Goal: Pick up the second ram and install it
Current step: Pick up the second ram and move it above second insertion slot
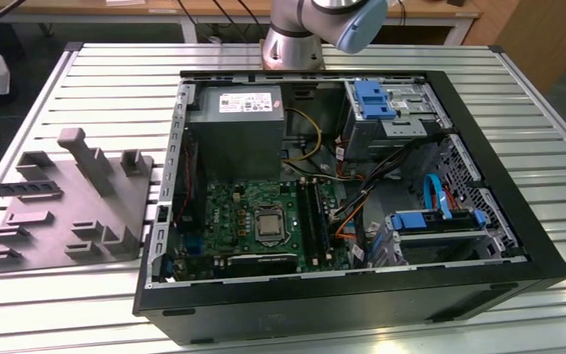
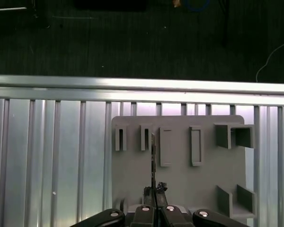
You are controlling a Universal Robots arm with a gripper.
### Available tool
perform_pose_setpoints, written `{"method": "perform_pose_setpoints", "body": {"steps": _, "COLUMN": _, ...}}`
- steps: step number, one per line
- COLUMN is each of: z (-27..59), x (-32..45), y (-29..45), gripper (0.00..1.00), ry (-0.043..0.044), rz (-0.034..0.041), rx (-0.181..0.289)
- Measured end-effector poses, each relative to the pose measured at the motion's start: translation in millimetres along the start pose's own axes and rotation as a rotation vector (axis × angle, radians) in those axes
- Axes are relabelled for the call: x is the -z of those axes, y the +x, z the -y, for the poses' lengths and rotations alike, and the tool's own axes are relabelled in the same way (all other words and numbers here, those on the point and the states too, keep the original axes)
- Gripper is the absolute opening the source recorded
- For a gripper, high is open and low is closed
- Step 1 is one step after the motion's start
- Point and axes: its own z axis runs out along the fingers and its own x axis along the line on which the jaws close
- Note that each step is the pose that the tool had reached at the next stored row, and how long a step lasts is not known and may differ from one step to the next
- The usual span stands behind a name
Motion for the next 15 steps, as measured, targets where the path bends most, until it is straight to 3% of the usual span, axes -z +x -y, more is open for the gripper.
{"method": "perform_pose_setpoints", "body": {"steps": 15, "z": -1.0, "x": 39.8, "y": -1.4, "gripper": 0.11, "ry": 0.0, "rz": 0.0, "rx": 0.0}}
